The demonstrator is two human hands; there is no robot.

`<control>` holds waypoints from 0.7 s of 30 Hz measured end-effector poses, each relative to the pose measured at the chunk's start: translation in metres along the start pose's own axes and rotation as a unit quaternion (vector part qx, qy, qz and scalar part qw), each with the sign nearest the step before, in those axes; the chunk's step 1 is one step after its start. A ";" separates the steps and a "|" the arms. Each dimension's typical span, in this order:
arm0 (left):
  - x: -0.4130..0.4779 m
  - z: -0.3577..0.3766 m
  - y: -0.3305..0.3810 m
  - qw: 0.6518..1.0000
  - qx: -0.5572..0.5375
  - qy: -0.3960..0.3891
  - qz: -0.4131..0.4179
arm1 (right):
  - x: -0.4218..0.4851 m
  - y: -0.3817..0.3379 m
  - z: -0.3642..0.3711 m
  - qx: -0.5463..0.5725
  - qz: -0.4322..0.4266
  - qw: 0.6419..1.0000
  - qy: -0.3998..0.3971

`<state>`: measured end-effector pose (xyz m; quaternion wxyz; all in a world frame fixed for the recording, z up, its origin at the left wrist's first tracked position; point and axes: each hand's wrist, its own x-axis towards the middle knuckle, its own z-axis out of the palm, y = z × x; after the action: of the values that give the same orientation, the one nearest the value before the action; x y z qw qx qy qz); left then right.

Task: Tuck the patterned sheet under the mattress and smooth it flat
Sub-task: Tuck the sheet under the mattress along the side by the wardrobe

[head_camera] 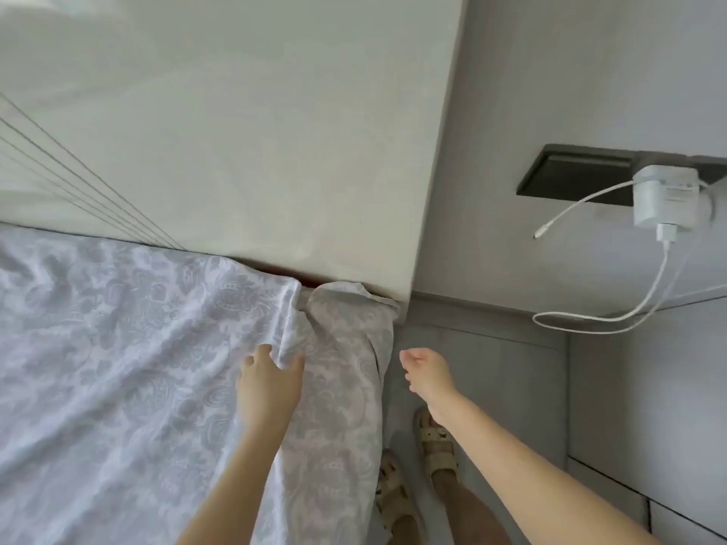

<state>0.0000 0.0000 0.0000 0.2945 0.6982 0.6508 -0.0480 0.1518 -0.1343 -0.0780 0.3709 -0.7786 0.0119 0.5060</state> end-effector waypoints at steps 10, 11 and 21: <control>0.041 0.026 -0.024 0.998 -0.022 0.052 0.023 | 0.076 0.017 0.057 -0.034 -0.094 0.991 0.087; 0.040 0.023 -0.025 0.998 -0.031 0.054 0.029 | 0.068 0.017 0.055 -0.051 -0.121 0.985 0.111; 0.031 0.017 0.004 0.992 0.087 0.023 0.092 | -0.060 0.038 -0.046 -0.121 -0.284 0.895 0.323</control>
<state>0.0135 0.0193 -0.0266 0.2203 0.7792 0.5835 -0.0611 0.1439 -0.2104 -0.0413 0.3775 -0.9082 -0.1520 0.0975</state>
